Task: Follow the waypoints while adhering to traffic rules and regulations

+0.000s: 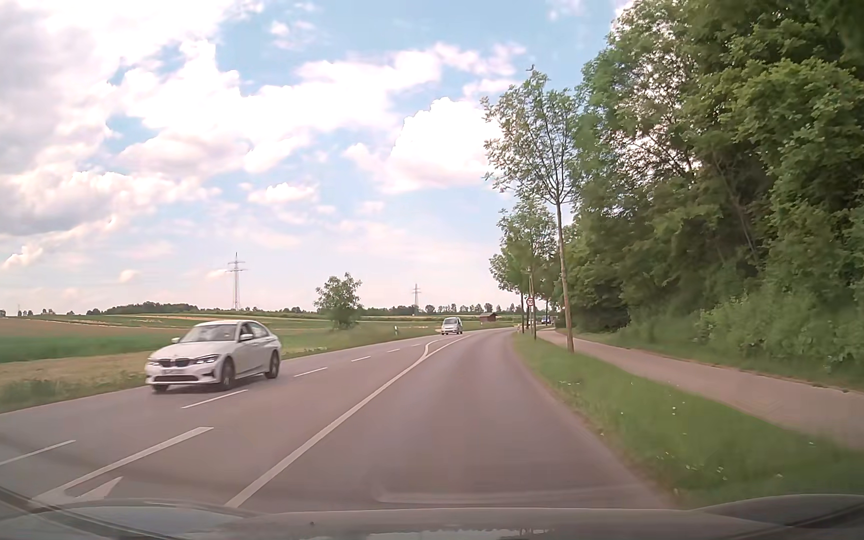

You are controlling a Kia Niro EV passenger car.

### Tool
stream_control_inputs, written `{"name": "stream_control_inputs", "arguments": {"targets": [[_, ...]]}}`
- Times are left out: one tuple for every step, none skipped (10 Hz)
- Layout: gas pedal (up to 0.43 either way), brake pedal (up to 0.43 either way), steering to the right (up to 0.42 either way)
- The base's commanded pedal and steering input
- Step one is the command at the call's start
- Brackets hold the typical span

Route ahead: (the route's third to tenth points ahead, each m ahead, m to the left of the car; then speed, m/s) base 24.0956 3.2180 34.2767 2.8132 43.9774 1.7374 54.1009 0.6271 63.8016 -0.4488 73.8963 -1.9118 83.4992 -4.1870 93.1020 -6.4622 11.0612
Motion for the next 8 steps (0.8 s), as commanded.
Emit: {"name": "stream_control_inputs", "arguments": {"targets": [[0.339,0.018,0.017],[0.339,0.018,0.014],[0.339,0.018,0.010],[0.339,0.018,0.005],[0.339,0.018,0.005],[0.339,0.018,0.004],[0.339,0.018,0.005],[0.339,0.018,0.005]]}}
